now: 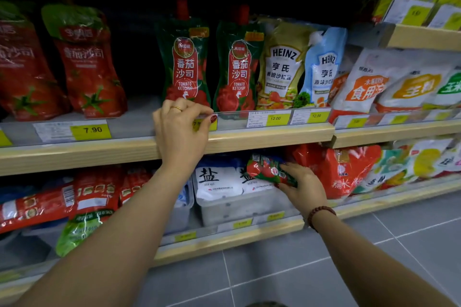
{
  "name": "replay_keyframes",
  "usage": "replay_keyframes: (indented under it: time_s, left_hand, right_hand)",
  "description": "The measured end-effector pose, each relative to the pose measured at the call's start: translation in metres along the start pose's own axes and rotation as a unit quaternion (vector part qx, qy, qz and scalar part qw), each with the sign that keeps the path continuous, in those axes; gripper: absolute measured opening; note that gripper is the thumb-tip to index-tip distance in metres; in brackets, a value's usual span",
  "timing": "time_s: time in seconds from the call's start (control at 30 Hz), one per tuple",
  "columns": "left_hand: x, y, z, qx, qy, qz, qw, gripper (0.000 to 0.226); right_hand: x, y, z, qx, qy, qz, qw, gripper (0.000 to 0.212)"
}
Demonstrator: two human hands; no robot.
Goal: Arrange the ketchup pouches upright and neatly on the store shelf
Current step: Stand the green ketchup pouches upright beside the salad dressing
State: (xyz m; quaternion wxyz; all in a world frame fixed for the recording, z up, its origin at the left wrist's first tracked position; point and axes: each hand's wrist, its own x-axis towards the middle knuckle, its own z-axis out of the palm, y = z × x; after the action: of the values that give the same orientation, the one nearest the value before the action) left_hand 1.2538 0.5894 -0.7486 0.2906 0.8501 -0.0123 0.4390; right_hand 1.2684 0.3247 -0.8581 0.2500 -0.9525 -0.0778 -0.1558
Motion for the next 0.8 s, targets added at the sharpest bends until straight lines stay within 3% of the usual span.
replay_keyframes:
  time_s: [0.23,0.33,0.5,0.57,0.67,0.8]
  left_hand:
    - [0.001,0.0,0.0,0.003,0.001,0.003,1.0,0.009]
    - [0.003,-0.001,-0.001,-0.009,-0.007,0.002,1.0,0.008]
    - [0.005,0.005,-0.006,-0.044,-0.056,0.059,0.996,0.017]
    - [0.005,0.011,-0.009,-0.081,-0.107,0.11,0.985,0.02]
    - [0.01,0.021,-0.014,-0.165,-0.27,0.13,0.94,0.026]
    - [0.02,0.025,-0.02,-0.158,-0.429,0.131,0.88,0.055]
  right_hand:
    - [-0.01,-0.011,-0.004,-0.105,0.081,-0.122,0.984,0.025]
    - [-0.012,-0.018,-0.02,-0.166,0.032,-0.129,0.977,0.01]
    - [-0.006,-0.032,-0.058,-0.245,-0.065,-0.206,0.945,0.02]
    - [0.002,-0.043,-0.076,-0.241,-0.097,-0.229,0.938,0.022]
    - [0.017,-0.066,-0.1,-0.21,-0.141,-0.254,0.934,0.019]
    - [0.039,-0.108,-0.126,-0.188,-0.18,-0.269,0.927,0.016]
